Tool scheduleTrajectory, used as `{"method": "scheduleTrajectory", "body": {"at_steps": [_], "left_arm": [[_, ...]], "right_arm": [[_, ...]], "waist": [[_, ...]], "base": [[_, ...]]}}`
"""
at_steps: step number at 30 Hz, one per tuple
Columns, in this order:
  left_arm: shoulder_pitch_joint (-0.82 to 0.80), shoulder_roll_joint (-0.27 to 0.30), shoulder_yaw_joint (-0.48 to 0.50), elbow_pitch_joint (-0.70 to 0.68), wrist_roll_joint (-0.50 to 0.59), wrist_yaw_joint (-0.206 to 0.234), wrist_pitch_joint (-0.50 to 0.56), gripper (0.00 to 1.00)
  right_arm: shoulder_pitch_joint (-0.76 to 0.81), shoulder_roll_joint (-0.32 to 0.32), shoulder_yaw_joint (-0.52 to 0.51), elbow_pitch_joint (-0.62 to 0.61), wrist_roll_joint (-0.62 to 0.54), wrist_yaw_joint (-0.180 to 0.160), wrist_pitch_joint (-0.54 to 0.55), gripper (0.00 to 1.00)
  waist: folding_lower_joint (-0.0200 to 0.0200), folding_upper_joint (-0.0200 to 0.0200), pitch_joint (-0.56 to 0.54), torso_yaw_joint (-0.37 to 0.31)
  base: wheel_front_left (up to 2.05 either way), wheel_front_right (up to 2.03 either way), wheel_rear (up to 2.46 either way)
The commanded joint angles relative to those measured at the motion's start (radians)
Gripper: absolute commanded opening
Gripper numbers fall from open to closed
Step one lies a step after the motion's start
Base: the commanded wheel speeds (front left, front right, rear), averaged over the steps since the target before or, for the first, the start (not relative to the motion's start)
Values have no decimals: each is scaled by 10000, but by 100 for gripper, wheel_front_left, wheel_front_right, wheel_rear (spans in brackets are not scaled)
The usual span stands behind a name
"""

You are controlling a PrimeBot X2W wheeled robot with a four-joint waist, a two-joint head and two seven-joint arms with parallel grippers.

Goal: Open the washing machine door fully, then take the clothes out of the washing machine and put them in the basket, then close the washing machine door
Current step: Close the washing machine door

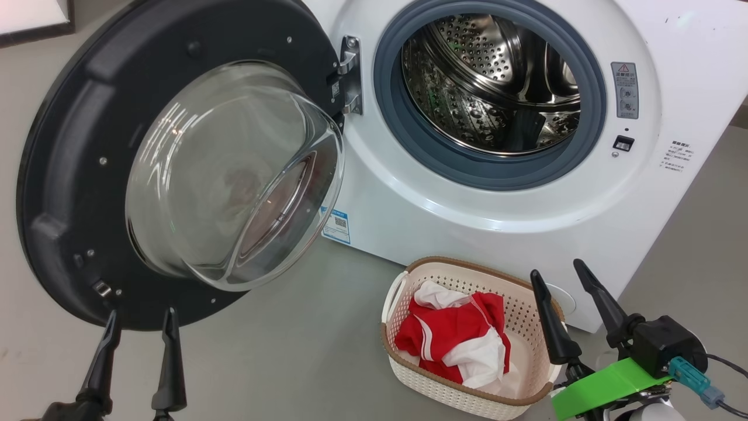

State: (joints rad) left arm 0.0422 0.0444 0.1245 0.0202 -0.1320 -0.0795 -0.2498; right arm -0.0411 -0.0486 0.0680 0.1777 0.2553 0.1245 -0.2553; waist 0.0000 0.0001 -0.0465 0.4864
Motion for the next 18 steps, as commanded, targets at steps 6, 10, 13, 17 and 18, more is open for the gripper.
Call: {"method": "scheduleTrajectory", "body": {"at_steps": [6, 10, 13, 17, 18], "left_arm": [[-123, 60, 359, -364, -9, 90, -120, 0], [-236, 59, 398, -444, 76, 109, -120, 0], [-485, 59, 539, -695, -25, 261, -120, 0], [-1012, 67, 696, -1016, 107, 457, -120, 0], [-1180, 96, 758, -1114, 178, 505, -120, 0]], "right_arm": [[-265, -79, 306, -181, 129, 62, -65, 100], [-251, -96, 345, -135, 160, 62, -65, 100], [-200, -101, 321, -121, 169, 62, -65, 100], [-70, -99, 219, -141, 165, 62, -65, 100], [-47, -98, 211, -146, 154, 62, -65, 100]], "waist": [[0, -1, 13, 6], [0, -1, -4, -8], [0, -1, -40, -37], [0, -1, -98, -110], [0, -1, -90, -164]], "base": [[0, 0, 0], [0, 0, 0], [0, 0, 0], [0, 0, 0], [0, 0, 0]]}}
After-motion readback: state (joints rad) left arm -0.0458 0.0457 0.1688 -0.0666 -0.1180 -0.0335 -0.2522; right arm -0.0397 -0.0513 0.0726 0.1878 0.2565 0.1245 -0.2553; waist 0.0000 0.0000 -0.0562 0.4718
